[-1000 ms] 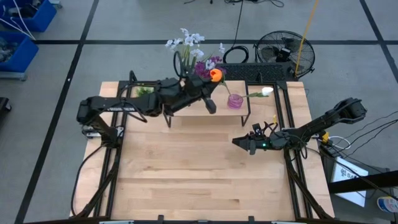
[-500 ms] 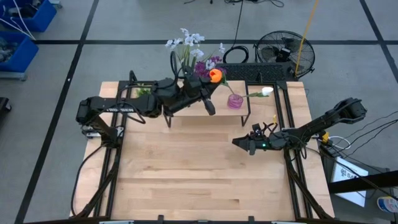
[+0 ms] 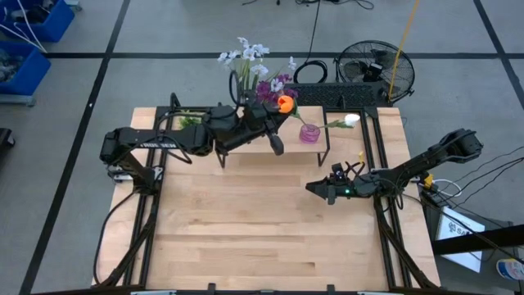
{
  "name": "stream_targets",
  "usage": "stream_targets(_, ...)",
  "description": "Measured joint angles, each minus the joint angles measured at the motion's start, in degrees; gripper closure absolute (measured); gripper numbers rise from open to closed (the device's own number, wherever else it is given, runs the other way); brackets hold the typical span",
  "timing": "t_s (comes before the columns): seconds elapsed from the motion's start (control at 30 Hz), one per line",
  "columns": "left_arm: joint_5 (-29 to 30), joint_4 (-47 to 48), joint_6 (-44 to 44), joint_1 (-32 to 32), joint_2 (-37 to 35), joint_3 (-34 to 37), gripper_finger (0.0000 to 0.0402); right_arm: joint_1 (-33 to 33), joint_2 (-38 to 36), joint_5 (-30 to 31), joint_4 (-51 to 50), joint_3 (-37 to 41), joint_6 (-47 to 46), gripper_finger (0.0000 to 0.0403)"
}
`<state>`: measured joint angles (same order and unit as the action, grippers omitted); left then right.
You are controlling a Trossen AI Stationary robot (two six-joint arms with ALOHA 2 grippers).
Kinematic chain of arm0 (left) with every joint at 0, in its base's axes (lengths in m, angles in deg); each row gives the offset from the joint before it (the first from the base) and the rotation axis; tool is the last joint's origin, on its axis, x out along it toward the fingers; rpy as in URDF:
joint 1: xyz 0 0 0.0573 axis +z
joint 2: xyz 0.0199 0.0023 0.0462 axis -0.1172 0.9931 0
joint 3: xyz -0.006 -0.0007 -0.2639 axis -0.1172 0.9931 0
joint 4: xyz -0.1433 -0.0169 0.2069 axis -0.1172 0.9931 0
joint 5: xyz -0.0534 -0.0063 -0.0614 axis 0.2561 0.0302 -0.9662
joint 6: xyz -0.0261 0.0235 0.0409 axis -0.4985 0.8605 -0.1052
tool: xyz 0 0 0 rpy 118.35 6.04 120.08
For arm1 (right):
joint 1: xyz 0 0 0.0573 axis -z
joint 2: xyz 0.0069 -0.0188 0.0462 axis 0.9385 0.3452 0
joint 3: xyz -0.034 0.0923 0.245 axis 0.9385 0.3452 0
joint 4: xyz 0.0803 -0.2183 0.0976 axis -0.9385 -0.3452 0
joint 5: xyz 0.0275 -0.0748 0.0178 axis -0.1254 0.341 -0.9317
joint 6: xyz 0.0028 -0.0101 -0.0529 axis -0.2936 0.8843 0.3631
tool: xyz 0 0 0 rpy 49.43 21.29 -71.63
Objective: Pick and place flowers into a vace then onto a shelf
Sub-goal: Put the orange flower into the violet vase
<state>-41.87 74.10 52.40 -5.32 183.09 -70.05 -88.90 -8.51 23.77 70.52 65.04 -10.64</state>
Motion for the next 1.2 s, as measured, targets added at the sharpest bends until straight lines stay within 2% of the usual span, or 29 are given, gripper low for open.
stream_targets(0.17, -0.2, 1.9, -1.3, 1.0, 0.0, 0.0, 0.0386, 0.0, 0.0, 0.0, 0.0, 0.0, -0.1, 0.0261)
stream_targets(0.4, -7.2, 5.4, -6.6, 3.1, 0.9, 0.0, 0.0378, 0.0, 0.0, 0.0, 0.0, 0.0, -0.1, 0.0261)
stream_targets(0.67, -7.9, 7.6, -7.7, 4.1, 2.1, 0.0, 0.0376, 0.0, 0.0, 0.0, 0.2, 0.0, -0.1, 0.0261)
stream_targets(0.87, -11.3, 9.2, -8.0, 4.1, 3.1, -0.1, 0.037, 0.0, 0.0, 0.0, 0.2, 0.0, -0.1, 0.0261)
stream_targets(0.97, -11.6, 9.4, -8.3, 4.1, 3.8, -0.1, 0.0345, 0.0, 0.0, 0.0, 0.3, 0.0, -0.1, 0.0261)
stream_targets(1.2, -10.7, 9.0, -11.0, 4.2, 3.8, 0.0, 0.0254, 0.0, 0.0, 0.0, 0.2, 0.0, -0.1, 0.0261)
